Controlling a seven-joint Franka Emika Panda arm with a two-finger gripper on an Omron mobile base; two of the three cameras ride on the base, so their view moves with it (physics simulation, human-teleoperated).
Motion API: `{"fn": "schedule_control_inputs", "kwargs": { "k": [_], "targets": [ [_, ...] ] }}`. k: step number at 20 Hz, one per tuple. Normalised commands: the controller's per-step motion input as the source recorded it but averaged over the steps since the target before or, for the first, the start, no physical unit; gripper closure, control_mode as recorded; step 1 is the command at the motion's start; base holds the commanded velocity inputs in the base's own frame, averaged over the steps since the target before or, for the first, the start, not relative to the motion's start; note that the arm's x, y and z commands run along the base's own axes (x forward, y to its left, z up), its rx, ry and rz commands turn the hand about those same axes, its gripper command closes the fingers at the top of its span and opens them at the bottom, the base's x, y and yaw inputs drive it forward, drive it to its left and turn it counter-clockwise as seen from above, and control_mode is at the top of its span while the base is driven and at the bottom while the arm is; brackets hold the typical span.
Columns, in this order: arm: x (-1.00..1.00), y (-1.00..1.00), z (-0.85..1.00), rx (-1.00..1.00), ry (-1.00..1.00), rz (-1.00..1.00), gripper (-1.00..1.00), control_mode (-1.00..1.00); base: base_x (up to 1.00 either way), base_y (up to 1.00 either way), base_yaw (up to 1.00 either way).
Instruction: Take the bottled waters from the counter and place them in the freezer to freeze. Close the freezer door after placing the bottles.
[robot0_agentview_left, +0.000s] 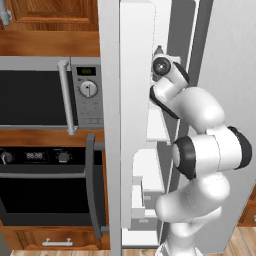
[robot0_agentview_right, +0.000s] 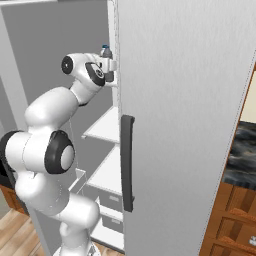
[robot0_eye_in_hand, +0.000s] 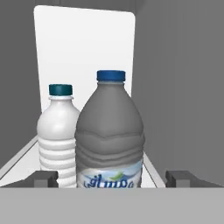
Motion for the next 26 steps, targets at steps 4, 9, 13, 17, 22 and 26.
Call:
{"fn": "schedule_control_inputs", "kwargs": {
  "k": [4, 9, 13, 17, 22, 26],
  "targets": [
    [-0.41, 0.09, 0.12, 0.00, -0.03, 0.06, -1.00, -1.00, 0.00, 0.00, 0.00],
    [-0.54, 0.00, 0.37, 0.05, 0.00, 0.07, -1.00, -1.00, 0.00, 0.00, 0.00],
    [-0.66, -0.02, 0.53, 0.18, 0.00, 0.09, -1.00, -1.00, 0.00, 0.00, 0.00],
    [-0.62, -0.19, 0.44, 0.21, 0.00, 0.07, -1.00, -1.00, 0.00, 0.00, 0.00],
    [-0.80, -0.23, 0.36, 0.23, 0.00, 0.02, -1.00, -1.00, 0.00, 0.00, 0.00],
    [-1.00, -0.10, 0.43, 0.25, -0.02, 0.00, -1.00, -1.00, 0.00, 0.00, 0.00]
  ]
}}
